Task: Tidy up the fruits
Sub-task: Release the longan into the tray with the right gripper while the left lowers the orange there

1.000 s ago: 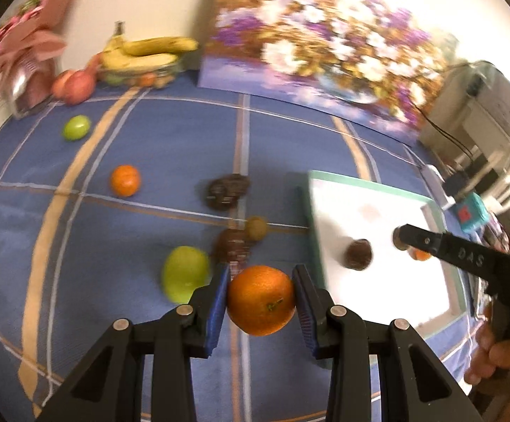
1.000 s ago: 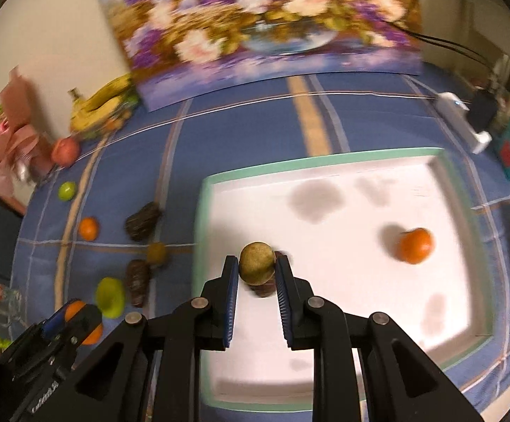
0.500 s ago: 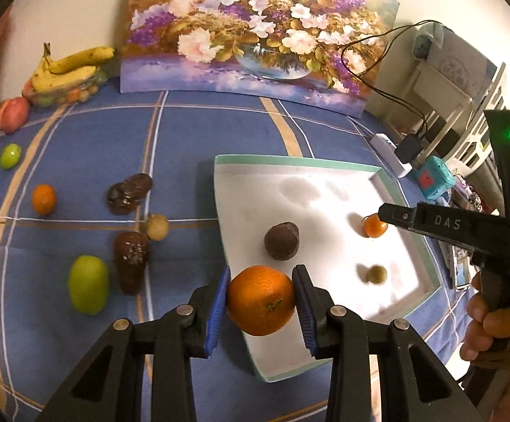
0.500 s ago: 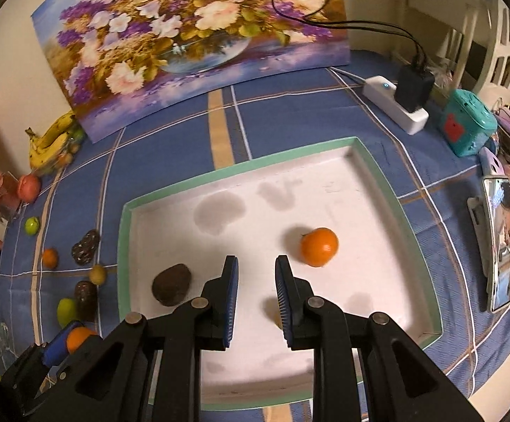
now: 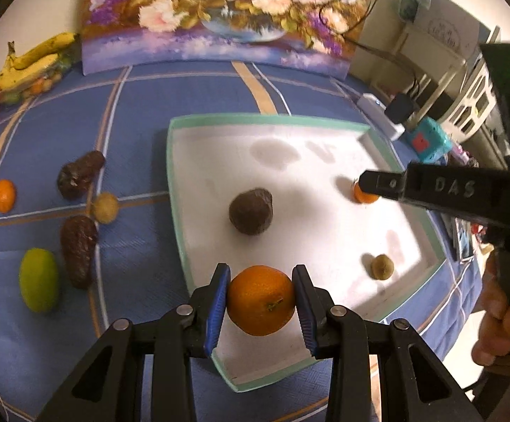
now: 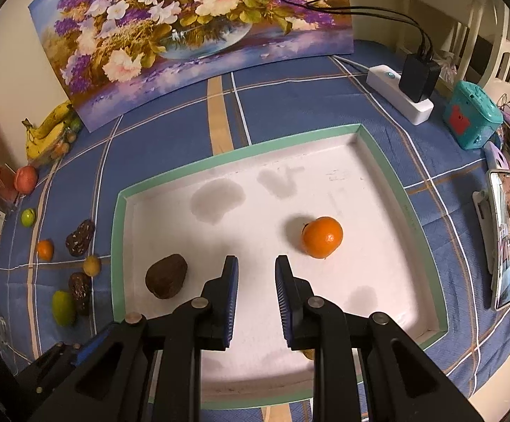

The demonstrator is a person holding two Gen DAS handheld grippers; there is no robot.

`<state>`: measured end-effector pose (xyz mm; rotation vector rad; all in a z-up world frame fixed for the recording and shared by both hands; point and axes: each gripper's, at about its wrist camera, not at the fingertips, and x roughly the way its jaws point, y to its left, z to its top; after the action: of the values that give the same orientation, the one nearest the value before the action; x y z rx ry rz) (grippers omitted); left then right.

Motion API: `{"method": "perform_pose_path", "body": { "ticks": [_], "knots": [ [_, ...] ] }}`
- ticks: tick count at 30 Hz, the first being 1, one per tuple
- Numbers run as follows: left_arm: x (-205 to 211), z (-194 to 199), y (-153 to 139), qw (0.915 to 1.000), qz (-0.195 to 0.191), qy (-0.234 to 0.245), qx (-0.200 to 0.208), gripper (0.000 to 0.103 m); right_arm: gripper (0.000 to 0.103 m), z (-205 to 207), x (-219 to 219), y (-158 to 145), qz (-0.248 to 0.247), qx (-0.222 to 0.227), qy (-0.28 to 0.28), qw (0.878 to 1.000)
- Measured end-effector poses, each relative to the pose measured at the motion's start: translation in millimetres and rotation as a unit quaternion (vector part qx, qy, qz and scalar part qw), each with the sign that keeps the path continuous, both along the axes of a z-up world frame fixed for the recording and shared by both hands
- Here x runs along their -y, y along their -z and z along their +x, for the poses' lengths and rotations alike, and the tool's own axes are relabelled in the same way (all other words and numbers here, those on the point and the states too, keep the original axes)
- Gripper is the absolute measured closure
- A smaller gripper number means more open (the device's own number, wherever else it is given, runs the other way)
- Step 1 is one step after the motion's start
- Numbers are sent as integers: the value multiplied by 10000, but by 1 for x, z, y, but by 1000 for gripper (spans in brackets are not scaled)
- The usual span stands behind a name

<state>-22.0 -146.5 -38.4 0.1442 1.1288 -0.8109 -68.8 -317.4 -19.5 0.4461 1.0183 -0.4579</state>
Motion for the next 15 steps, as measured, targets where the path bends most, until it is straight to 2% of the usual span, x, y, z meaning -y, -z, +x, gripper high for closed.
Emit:
{"method": "perform_pose_path", "body": {
  "ticks": [8, 15],
  "knots": [
    [13, -7, 22, 9989, 432, 187, -66, 64, 81, 0, -1, 4, 38, -47, -16, 10000],
    [13, -7, 22, 9990, 415, 161, -77, 64, 81, 1, -2, 7, 54, -75, -21, 10000]
  ]
}}
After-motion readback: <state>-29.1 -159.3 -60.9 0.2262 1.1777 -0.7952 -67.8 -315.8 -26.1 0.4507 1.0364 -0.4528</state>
